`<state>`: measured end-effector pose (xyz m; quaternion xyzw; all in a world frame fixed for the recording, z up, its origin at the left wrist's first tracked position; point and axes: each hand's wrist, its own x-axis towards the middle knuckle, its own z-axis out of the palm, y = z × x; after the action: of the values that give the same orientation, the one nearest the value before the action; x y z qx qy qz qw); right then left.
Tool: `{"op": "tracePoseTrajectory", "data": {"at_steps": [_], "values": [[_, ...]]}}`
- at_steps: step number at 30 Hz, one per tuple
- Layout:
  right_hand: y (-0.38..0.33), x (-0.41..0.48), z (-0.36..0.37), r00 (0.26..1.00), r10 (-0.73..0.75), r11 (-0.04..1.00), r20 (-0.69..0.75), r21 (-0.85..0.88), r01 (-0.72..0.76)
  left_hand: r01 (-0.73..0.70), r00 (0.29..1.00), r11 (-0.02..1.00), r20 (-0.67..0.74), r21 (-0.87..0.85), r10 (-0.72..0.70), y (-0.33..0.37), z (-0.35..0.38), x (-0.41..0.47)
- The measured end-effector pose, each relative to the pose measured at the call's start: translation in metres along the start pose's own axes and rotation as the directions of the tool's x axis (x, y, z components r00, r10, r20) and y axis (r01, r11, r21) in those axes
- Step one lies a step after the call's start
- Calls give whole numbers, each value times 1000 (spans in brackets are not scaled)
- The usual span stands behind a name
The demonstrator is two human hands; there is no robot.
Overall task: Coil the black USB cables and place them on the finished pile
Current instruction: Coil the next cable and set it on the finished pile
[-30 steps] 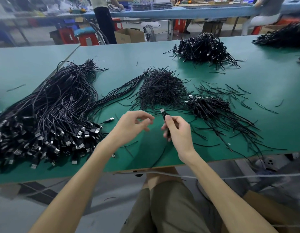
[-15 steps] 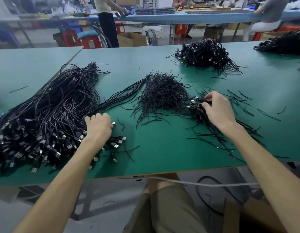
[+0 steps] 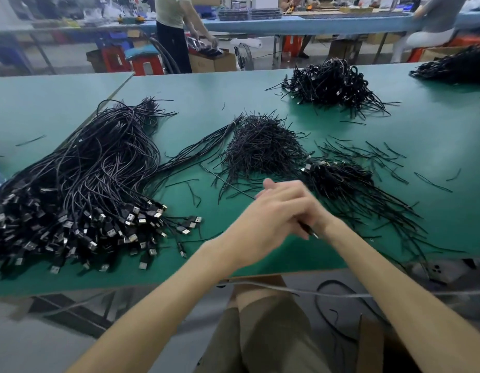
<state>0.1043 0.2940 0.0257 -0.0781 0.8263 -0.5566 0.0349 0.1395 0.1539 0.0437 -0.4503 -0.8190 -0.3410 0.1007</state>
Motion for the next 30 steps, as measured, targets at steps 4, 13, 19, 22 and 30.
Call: {"op": "tracePoseTrajectory", "data": {"at_steps": [4, 13, 19, 22, 30], "values": [[7, -9, 4, 882, 51, 861, 469, 427, -276, 84, 994, 996, -79, 31, -82, -4, 6, 0], [15, -7, 15, 978, 117, 920, 175, 351, -173, 242, 712, 487, -188, -839, -677, -35, -6, -12], [12, -23, 19, 984, -158, 987, 86, -10, 159, -24, 695, -189, 120, -982, -709, -44, -29, -12], [9, -30, 23, 952, -305, 941, 33, -144, 307, 71, 799, -77, 103, -995, -592, -38, -27, -19], [-2, -40, 34, 890, -455, 883, -8, -128, 451, 25, 890, -264, 142, -964, -432, -30, -33, -27]]}}
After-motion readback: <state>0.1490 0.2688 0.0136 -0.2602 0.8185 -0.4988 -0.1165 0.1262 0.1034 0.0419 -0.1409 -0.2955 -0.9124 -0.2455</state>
